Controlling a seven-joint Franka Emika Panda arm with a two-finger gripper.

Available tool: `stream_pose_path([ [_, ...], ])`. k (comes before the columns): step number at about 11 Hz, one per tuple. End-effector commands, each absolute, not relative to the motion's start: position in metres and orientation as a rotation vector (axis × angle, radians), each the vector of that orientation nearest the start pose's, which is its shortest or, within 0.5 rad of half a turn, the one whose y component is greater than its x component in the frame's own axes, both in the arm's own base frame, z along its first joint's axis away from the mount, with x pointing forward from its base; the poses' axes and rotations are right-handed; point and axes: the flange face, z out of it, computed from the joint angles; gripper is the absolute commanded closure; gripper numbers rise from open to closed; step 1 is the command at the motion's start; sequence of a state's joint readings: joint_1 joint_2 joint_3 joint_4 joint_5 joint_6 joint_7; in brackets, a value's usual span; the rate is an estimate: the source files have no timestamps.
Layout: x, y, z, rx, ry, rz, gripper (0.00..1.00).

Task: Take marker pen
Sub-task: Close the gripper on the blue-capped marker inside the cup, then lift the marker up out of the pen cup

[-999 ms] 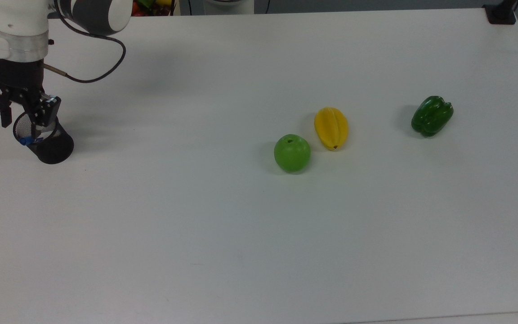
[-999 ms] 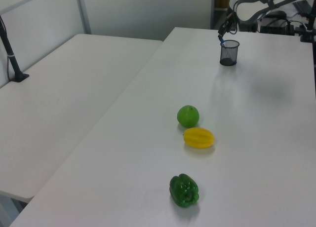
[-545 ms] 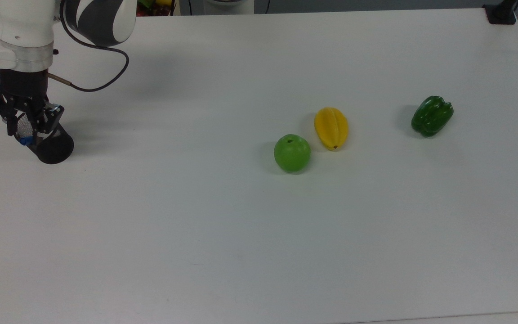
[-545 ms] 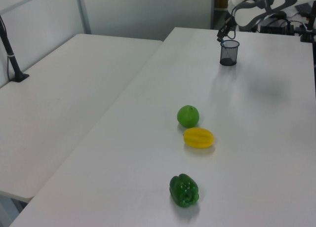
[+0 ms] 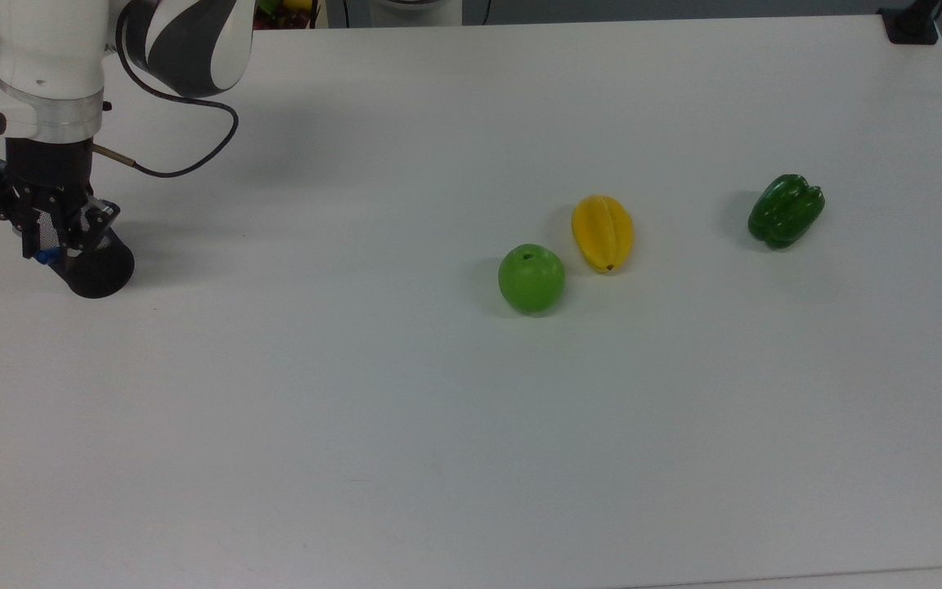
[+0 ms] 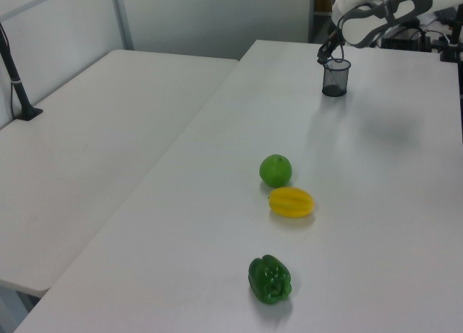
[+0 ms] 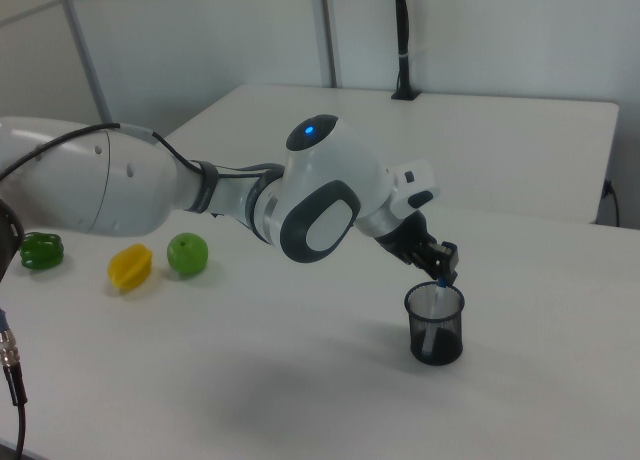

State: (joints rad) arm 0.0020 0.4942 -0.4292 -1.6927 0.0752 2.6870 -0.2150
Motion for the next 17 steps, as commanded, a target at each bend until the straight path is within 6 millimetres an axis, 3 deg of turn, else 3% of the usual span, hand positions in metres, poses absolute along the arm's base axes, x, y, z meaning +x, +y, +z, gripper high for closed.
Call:
stream_pose_path([
  [1, 0.663, -0.253, 0.394, -3.332, 0.23, -0.843, 0.95],
  [2, 0.663, -0.252, 0.392, -3.338, 0.202, -0.835, 1.0],
  [6, 0.661, -0.254, 0.404, -3.334, 0.195, -0.854, 1.0],
  [11, 0.647, -0.258, 0.474, -3.266, 0.255, -0.992, 1.0],
  [14, 0.628, -0.256, 0.538, -3.202, 0.29, -1.077, 1.0],
  [17, 0.612, -0.234, 0.59, -3.145, 0.267, -1.03, 1.0],
])
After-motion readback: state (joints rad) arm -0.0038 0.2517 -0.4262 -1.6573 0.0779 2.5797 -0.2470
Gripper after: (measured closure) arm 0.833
